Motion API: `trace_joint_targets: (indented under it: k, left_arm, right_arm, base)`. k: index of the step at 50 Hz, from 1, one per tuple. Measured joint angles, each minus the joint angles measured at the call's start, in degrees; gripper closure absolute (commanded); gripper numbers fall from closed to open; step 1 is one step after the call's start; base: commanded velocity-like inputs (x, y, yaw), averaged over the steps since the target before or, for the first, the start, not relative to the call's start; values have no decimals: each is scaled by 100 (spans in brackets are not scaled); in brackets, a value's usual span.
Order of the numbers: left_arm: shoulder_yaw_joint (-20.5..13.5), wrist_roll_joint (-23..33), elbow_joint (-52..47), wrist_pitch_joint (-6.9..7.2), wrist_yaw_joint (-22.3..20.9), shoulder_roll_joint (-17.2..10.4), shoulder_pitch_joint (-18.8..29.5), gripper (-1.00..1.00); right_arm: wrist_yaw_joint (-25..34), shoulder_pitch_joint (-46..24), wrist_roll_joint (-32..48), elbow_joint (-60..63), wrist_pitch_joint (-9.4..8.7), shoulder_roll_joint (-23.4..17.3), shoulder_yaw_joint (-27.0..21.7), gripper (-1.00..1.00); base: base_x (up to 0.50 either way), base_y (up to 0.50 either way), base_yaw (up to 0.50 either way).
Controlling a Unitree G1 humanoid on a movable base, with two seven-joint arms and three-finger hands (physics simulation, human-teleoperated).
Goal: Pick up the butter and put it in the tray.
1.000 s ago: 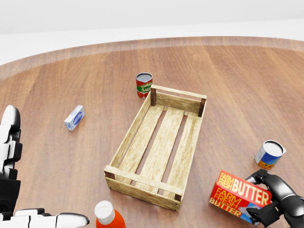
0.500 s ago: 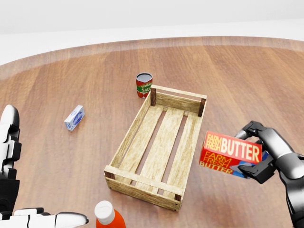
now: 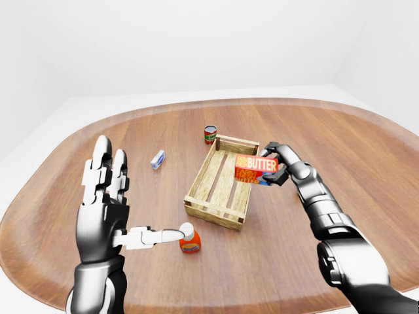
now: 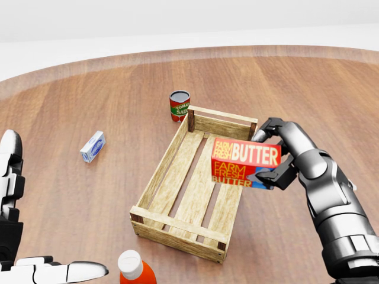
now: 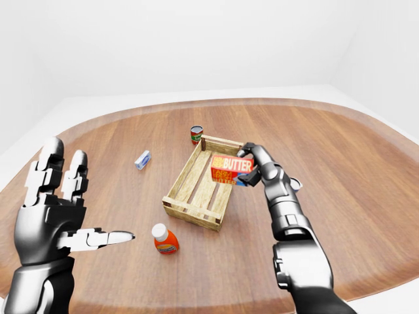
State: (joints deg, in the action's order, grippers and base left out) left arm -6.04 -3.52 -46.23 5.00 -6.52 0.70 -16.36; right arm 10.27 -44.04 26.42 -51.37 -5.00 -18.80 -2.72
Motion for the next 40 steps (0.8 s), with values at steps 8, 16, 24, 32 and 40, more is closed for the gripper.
trace_joint_targets:
  k: [8,16,24,32,40]
  left_arm:
    - [-30,-20,-27,0,-10,1,3,-100]
    - [-73,-47,-57,0,-28,3,9,-100]
    - [-99,-58,-86,0,-40,7,9,-100]
    - [-121,-70,-129,0,-54,12,0,-100]
    - [-134,-76,-164,0,-77,16,-14,-100]
  right_arm:
    - [-177,-289,-41,-423,0,208,67,100]
    - [-385,-480,-147,-788,0,469,117,100]
    - [-639,-545,-238,-1063,37,728,147,100]
    - [-976,-527,-340,-1254,251,962,164,100]
    - [-1248,-498,-414,-1377,458,1139,170,100]
  base:
    - [0,0,0]
    - [0,0,0]
    - [0,0,0]
    - [0,0,0]
    - [0,0,0]
